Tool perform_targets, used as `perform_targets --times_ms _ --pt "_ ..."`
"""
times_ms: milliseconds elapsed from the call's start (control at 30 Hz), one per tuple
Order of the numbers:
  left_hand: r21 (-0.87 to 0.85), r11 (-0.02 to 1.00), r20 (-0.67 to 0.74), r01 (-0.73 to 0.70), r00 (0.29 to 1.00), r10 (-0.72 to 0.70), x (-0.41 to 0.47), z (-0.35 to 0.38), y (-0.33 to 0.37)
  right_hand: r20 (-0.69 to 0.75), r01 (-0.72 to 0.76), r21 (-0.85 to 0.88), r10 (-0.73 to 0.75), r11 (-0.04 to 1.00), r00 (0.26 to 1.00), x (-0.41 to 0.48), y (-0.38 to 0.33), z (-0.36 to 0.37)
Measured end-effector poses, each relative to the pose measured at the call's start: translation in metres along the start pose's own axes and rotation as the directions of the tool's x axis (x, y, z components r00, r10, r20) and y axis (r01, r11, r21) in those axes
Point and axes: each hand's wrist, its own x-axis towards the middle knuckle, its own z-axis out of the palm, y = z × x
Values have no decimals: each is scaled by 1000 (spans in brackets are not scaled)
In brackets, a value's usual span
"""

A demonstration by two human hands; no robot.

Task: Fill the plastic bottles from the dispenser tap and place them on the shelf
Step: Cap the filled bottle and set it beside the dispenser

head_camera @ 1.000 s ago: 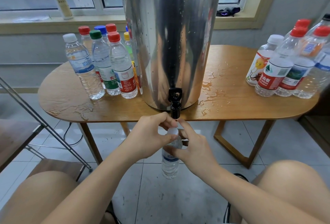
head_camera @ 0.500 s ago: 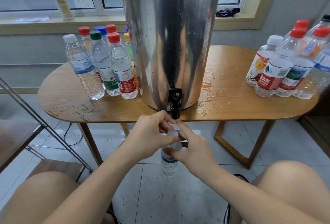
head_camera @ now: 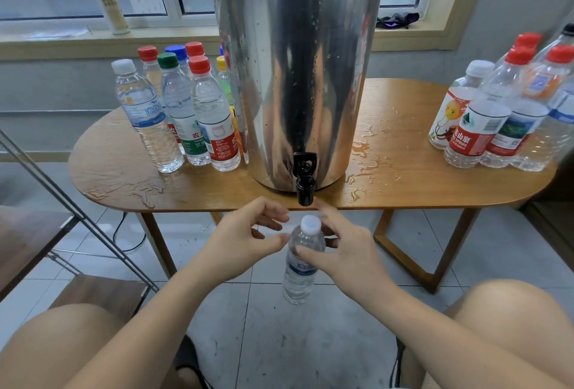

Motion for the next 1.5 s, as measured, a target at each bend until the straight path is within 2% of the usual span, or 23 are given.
perform_targets --times_ms 200,400,800,967,1067,1233,1500 --pt "69 995 153 67 985 -77 -9 17 -12 -28 -3 74 5 997 1000 -7 -11 -14" --pt "149 988 156 43 985 -67 -14 39 -5 -40 -7 111 12 994 999 -13 -26 -26" --pt "78 996 -70 -50 996 55 -23 17 26 -75 117 154 -107 981 991 -9 -79 -39" --pt "40 995 -145 -97 984 102 -30 -10 37 -96 196 115 -185 974 978 -1 -110 -42" --pt "29 993 -216 -115 969 119 -31 -30 43 -104 207 136 -194 969 976 7 -122 -42" --pt "17 995 -339 -99 936 99 -19 -70 35 -39 214 139 -211 967 977 17 -142 -36" --pt "15 1000 -519 -17 855 22 21 -122 23 19 196 86 -198 977 980 33 -157 -21"
